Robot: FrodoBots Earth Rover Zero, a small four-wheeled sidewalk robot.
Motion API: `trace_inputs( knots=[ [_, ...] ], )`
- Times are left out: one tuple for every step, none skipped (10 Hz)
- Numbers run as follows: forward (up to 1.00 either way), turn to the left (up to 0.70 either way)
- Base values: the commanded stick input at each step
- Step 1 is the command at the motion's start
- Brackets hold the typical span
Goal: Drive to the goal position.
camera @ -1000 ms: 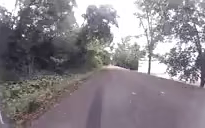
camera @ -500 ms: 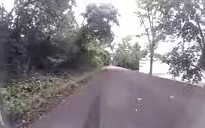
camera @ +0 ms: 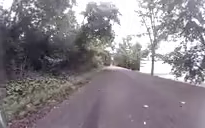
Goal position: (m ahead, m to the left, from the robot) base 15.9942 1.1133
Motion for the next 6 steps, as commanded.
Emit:
trace_inputs(
  knots=[
    [0.70, -0.02],
    [0.70, 0.00],
    [0.70, -0.01],
    [0.70, -0.14],
    [0.70, -0.32],
    [0.70, -0.27]
  ],
)
